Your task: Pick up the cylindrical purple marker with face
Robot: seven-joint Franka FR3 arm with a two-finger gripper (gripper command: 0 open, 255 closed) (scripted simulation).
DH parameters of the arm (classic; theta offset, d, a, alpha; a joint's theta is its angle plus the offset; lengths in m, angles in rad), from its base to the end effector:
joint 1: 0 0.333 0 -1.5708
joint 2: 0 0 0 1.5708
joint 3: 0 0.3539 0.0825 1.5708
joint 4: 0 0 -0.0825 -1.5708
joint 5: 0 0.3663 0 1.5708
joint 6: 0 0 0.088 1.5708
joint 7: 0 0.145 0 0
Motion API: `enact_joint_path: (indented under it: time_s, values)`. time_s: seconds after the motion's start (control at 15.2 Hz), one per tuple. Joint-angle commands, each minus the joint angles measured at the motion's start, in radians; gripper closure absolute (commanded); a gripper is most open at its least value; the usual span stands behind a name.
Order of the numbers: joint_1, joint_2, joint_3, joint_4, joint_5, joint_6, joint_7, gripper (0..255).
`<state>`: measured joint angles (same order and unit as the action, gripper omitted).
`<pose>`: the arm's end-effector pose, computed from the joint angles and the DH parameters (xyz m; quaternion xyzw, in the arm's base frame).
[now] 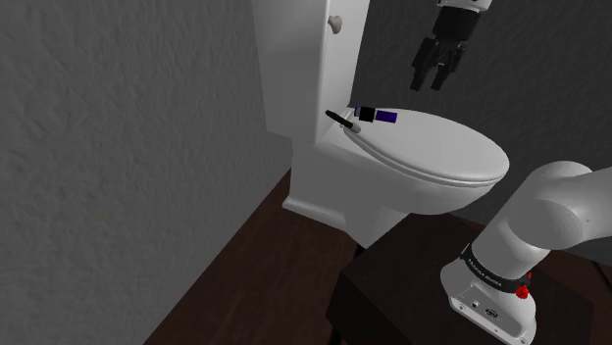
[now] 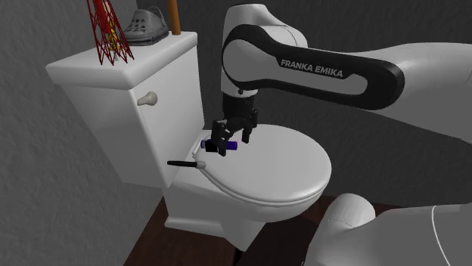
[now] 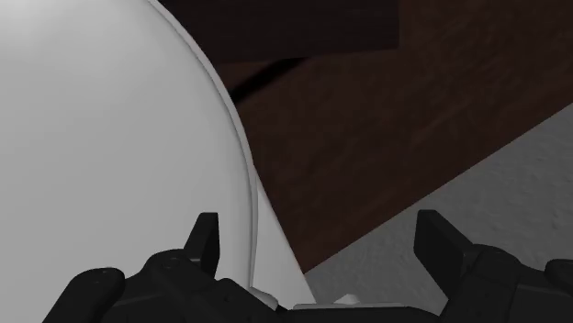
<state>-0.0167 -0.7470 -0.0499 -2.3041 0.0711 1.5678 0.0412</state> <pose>0.2746 -0.0131 0.5926 -0.9975 0.0470 -0.0054 0.0524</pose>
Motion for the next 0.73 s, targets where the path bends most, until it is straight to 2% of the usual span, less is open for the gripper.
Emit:
enact_joint_path:
  time_s: [0.0, 0.33, 0.66]
  values:
    - [0.000, 0.000, 0.000, 0.000, 0.000, 0.000, 0.000, 0]
    - [0.014, 0.112, -0.105, -0.001, -0.045, 0.109, -0.198, 0]
    - [0.035, 0.264, -0.204, 0.042, -0.059, 0.212, -0.397, 0]
